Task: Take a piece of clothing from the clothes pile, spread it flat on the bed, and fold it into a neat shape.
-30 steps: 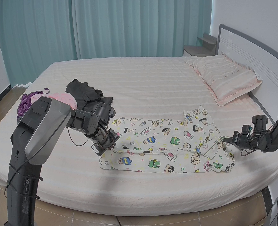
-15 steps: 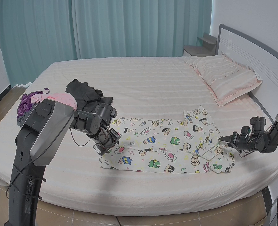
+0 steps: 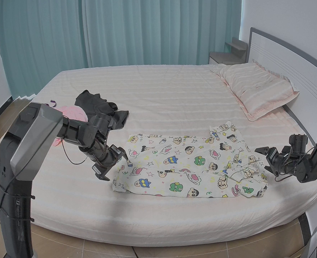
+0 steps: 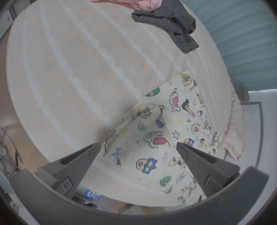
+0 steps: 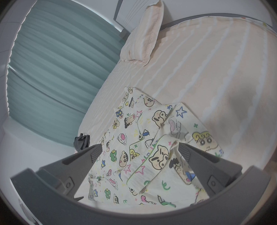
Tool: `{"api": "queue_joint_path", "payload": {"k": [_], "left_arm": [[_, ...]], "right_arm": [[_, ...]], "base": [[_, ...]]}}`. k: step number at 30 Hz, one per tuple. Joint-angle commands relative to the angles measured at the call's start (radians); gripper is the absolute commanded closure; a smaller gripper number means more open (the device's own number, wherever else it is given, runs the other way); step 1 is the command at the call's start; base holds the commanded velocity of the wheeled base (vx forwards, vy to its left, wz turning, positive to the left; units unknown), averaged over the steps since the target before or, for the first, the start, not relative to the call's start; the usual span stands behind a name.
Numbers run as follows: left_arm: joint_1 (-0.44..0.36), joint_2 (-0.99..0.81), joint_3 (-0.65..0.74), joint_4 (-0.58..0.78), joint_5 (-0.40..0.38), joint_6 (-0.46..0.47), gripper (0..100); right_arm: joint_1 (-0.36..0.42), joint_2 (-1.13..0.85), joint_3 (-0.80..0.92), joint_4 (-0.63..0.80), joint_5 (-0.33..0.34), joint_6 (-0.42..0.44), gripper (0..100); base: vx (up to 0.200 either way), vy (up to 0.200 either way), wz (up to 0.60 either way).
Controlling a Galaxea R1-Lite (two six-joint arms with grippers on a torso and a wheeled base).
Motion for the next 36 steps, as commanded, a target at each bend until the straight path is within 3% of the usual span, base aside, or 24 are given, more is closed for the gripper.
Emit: {"api": "queue_joint_path", "payload": {"k": [1, 2, 3, 6, 7, 8, 11, 18, 23, 34, 35, 36], "left_arm": [[0.06, -0.255, 0.272, -0.105, -0.136, -0.015, 0], [0.06, -0.255, 0.272, -0.105, -0.136, -0.015, 0], [0.065, -0.32, 0.378, -0.182, -0.18, -0.023, 0], [0.061, -0.398, 0.533, -0.283, -0.215, -0.023, 0], [0.06, -0.401, 0.539, -0.288, -0.215, -0.023, 0], [0.051, -0.429, 0.617, -0.34, -0.215, -0.024, 0], [0.026, -0.441, 0.684, -0.401, -0.217, -0.029, 0], [-0.018, -0.409, 0.746, -0.529, -0.217, -0.047, 0], [-0.06, -0.386, 0.78, -0.561, -0.214, -0.056, 0], [-0.061, -0.381, 0.786, -0.569, -0.214, -0.07, 0], [-0.063, -0.381, 0.786, -0.569, -0.214, -0.07, 0], [-0.063, -0.381, 0.786, -0.569, -0.214, -0.07, 0]], "right_arm": [[0.143, -0.062, 0.092, -0.068, -0.195, 0.137, 0], [0.143, -0.062, 0.092, -0.068, -0.195, 0.137, 0], [0.192, -0.042, 0.089, -0.074, -0.256, 0.18, 0], [0.232, 0.009, 0.062, -0.068, -0.314, 0.217, 0], [0.233, 0.012, 0.058, -0.068, -0.319, 0.217, 0], [0.249, 0.052, 0.026, -0.06, -0.377, 0.217, 0], [0.262, 0.104, -0.004, -0.058, -0.442, 0.217, 0], [0.281, 0.185, -0.032, -0.072, -0.501, 0.219, 0], [0.275, 0.233, -0.072, -0.083, -0.531, 0.217, 0], [0.245, 0.23, -0.116, -0.077, -0.54, 0.213, 0], [0.245, 0.228, -0.116, -0.077, -0.54, 0.213, 100], [0.235, 0.226, -0.126, -0.072, -0.541, 0.209, 100]], "base": [[0.0, 0.0, 0.0], [0.0, 0.0, 0.0], [0.0, 0.0, 0.0], [0.0, 0.0, 0.0], [0.0, 0.0, 0.0], [0.0, 0.0, 0.0], [0.0, 0.0, 0.0], [0.0, 0.0, 0.0], [0.0, 0.0, 0.0], [0.0, 0.0, 0.0], [0.0, 0.0, 0.0], [0.0, 0.0, 0.0]]}}
